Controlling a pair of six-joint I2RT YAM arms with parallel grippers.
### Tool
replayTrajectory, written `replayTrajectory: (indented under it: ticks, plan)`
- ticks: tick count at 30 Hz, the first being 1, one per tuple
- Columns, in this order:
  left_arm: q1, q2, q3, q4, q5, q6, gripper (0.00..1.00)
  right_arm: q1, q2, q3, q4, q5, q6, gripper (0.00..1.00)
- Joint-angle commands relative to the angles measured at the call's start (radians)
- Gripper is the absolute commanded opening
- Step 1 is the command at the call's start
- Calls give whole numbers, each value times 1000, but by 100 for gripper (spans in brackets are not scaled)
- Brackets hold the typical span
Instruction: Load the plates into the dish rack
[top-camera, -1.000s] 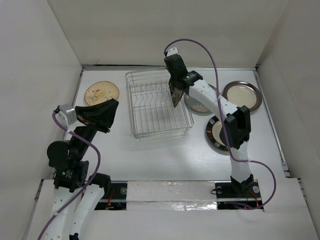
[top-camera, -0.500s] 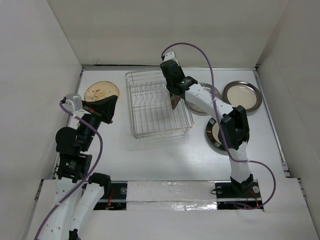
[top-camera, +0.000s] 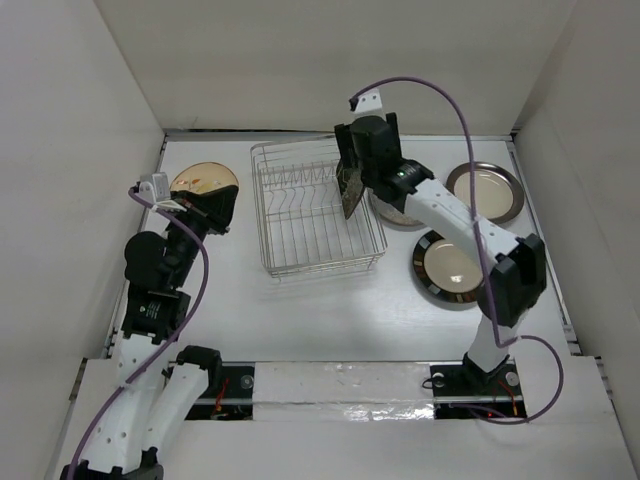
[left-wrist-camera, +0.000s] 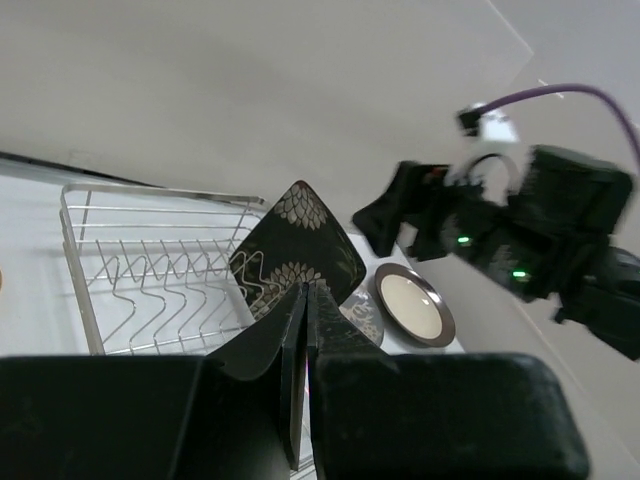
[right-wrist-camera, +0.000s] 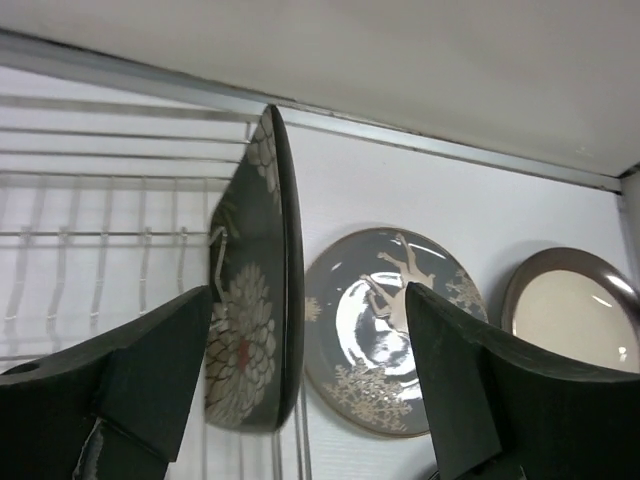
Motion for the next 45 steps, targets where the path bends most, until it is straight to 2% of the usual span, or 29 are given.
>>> replayTrajectory:
  ticks: [1,3,4,5,6,7,10,13,14,16,17,20,25,26,30,34,39,45]
  plan:
    - [6,23,-19,73,34,-35,0,4,-201,-133,143,-112,93,83]
    - [6,14,-41,100,24,-57,0,4,-288,-240,197,-167,130,75]
    - [6,11,-55,116,16,-72,0,4,-334,-300,260,-200,149,65]
    - [6,14,-69,131,6,-95,0,4,-428,-413,304,-262,181,27]
    - [6,35,-71,131,2,-97,0,4,-474,-466,329,-276,199,10]
    - [6,55,-69,127,2,-98,0,4,-519,-517,373,-289,225,0]
    - [6,128,-72,119,-11,-121,0,14,-669,-704,465,-385,293,0]
    - [15,206,-89,136,-57,-164,16,27,-760,-799,454,-436,307,3]
    - [15,224,-85,131,-106,-166,28,27,-777,-815,441,-435,307,9]
    - [47,275,-77,111,-157,-181,40,27,-826,-861,428,-439,313,23]
    - [65,287,-75,98,-183,-192,46,27,-841,-877,421,-445,316,37]
    - [160,332,-86,101,-220,-210,54,27,-902,-939,400,-447,313,49]
    - [354,453,-112,122,-107,-216,54,-4,-991,-1029,392,-458,310,50]
    - [418,473,-135,156,-64,-231,54,-13,-1008,-1040,397,-483,317,50]
    - [530,649,-137,217,33,-261,54,-51,-1010,-1066,408,-572,345,50]
    - [541,802,-63,219,42,-219,55,-61,-998,-1066,406,-602,350,50]
    - [541,965,47,190,-36,-198,55,-61,-998,-1069,409,-603,353,50]
    - [541,1085,110,219,-71,-202,54,-70,-988,-1071,409,-600,357,50]
